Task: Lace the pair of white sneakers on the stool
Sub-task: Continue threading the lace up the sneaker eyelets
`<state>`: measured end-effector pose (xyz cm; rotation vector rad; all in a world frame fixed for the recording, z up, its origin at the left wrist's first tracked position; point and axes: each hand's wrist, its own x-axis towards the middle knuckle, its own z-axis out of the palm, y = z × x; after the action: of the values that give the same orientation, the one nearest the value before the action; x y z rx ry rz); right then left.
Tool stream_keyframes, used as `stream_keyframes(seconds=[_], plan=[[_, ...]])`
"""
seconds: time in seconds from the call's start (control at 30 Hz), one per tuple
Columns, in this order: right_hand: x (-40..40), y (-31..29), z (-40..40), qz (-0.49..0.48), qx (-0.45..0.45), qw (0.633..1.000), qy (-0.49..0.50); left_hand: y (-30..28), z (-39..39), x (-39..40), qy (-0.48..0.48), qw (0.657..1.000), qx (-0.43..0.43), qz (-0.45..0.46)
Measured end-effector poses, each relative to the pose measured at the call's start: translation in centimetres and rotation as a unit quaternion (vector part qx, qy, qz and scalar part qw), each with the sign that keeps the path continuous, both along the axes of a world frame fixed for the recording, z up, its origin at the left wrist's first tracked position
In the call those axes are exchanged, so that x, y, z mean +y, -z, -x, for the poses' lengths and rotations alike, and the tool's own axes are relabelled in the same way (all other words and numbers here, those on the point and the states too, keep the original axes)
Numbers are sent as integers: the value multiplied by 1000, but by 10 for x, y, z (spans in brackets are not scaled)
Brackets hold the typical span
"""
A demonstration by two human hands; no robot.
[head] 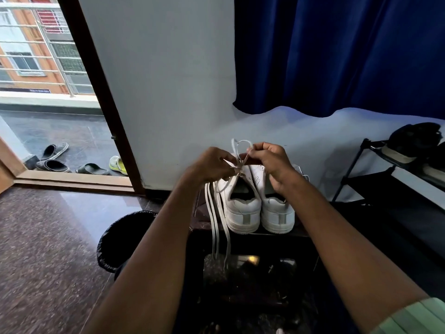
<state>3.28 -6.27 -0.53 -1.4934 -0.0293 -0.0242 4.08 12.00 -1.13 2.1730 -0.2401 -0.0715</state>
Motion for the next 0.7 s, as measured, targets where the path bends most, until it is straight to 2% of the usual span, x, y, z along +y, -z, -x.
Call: stream_keyframes(seconds=[0.07,0.23,0.3,0.37,0.43,0.5,0.57,0.6,0.67,0.7], plan=[[-4,-7,3,-49,3,999,5,-1,0,-2,-7,1000,-5,8],[-19,-12,0,-103,15,994,16,-6,-1,-10,-39,999,-23,6],[-27,-12,-2,-78,26,996,35,-6,-1,-9,-53,998,-27,1],[-37,-13,-3,31,12,997,69,-5,-2,-6,-55,997,-46,-21],[-47,-12,-4,203,-41,974,95,-5,-2,-4,-44,996,-66,-38],[-52,-10,-3,340,-91,933,74,-7,0,-5,-27,998,-60,4],[-50,-9,1,422,-120,899,7,-10,2,-6,-6,997,-50,66],[-46,-8,2,474,-136,870,-21,-12,2,-6,-1,996,-46,81],[-38,-5,2,568,-155,807,-48,-14,2,-8,-6,996,-40,81],[-35,-1,1,589,-146,793,-53,-14,1,-8,-9,997,-36,74]])
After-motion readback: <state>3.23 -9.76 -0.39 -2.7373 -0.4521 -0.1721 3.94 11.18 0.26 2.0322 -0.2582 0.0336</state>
